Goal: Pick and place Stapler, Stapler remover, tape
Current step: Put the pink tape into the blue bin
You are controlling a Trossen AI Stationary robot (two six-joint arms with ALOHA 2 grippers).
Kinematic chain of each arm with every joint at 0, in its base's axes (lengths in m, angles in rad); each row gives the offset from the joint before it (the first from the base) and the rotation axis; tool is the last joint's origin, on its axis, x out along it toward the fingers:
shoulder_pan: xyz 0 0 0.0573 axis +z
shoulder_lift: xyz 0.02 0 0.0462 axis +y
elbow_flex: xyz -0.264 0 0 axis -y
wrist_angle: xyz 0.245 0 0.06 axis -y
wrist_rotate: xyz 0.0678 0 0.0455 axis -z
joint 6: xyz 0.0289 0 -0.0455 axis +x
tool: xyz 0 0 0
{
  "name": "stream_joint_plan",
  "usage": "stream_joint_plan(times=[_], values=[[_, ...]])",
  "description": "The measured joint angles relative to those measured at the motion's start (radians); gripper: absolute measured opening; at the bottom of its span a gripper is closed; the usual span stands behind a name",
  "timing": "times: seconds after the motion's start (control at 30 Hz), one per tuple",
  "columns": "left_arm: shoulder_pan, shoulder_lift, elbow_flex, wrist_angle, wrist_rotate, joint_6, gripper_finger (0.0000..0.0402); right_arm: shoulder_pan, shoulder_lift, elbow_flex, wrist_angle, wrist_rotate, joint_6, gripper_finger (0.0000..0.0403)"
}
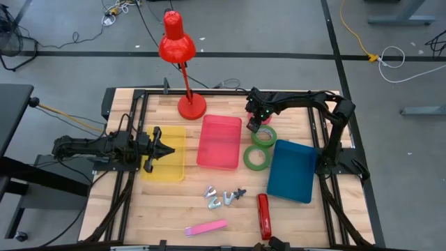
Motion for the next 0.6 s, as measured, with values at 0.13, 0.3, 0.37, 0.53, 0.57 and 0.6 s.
stream_joint_plan(times=[0.13, 0.3, 0.37, 0.53, 0.57, 0.6], values=[[0.000, 0.000, 0.000, 0.000, 0.000, 0.000, 0.0018, 0.000, 0.000, 0.000, 0.001, 0.000, 0.001, 0.0119], [0.000, 0.000, 0.000, 0.000, 0.000, 0.000, 0.0018, 0.000, -0.001, 0.000, 0.002, 0.000, 0.001, 0.0083], [0.000, 0.000, 0.000, 0.000, 0.000, 0.000, 0.0018, 0.000, -0.001, 0.000, 0.001, 0.002, -0.002, 0.0082], [0.000, 0.000, 0.000, 0.000, 0.000, 0.000, 0.0018, 0.000, -0.001, 0.001, -0.004, 0.002, -0.007, 0.0087], [0.000, 0.000, 0.000, 0.000, 0.000, 0.000, 0.0018, 0.000, -0.001, 0.001, -0.005, 0.002, -0.007, 0.0086], [0.000, 0.000, 0.000, 0.000, 0.000, 0.000, 0.0018, 0.000, -0.002, 0.001, -0.006, 0.002, -0.011, 0.0085]])
